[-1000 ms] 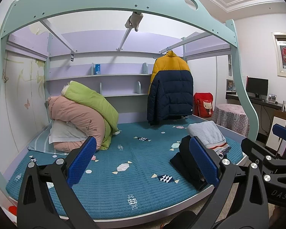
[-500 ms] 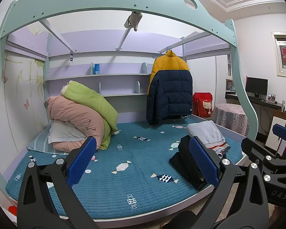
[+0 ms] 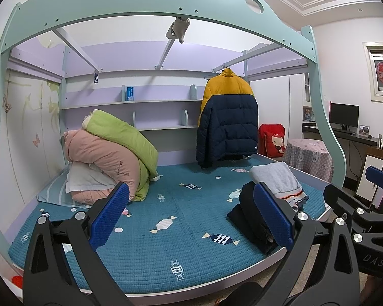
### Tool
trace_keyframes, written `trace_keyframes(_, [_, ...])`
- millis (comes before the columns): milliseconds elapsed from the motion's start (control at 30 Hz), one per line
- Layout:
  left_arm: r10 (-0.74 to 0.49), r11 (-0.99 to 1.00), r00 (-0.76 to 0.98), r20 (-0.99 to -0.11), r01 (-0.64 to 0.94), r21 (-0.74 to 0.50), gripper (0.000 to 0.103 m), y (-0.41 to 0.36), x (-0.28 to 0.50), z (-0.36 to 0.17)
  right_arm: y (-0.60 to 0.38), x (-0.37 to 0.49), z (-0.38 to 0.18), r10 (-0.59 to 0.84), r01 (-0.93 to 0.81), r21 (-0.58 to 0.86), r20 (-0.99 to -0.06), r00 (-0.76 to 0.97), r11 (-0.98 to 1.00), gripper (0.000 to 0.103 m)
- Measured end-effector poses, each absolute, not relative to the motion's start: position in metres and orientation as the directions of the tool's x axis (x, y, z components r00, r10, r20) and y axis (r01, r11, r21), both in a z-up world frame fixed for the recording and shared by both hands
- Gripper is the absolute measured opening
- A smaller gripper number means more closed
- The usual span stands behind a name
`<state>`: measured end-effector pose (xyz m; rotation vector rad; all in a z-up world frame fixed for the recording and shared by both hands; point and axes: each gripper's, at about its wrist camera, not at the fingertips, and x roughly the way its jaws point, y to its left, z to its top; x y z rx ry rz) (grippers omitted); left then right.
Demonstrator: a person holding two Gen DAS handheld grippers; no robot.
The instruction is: Fold large clothes
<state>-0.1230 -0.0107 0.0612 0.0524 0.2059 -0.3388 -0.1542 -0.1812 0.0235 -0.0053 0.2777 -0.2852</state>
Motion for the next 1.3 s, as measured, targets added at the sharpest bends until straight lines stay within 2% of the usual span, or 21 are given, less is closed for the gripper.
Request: trace_keyframes(1300, [-0.327, 0.941, 0.921, -0.210, 0.338, 0.019, 0.098, -0.0094, -0.1244, 0.0606, -0.1737, -0.1581, 0.0264, -0.288, 0.289, -0.037, -0.272, 0.918, 0.957, 0.096])
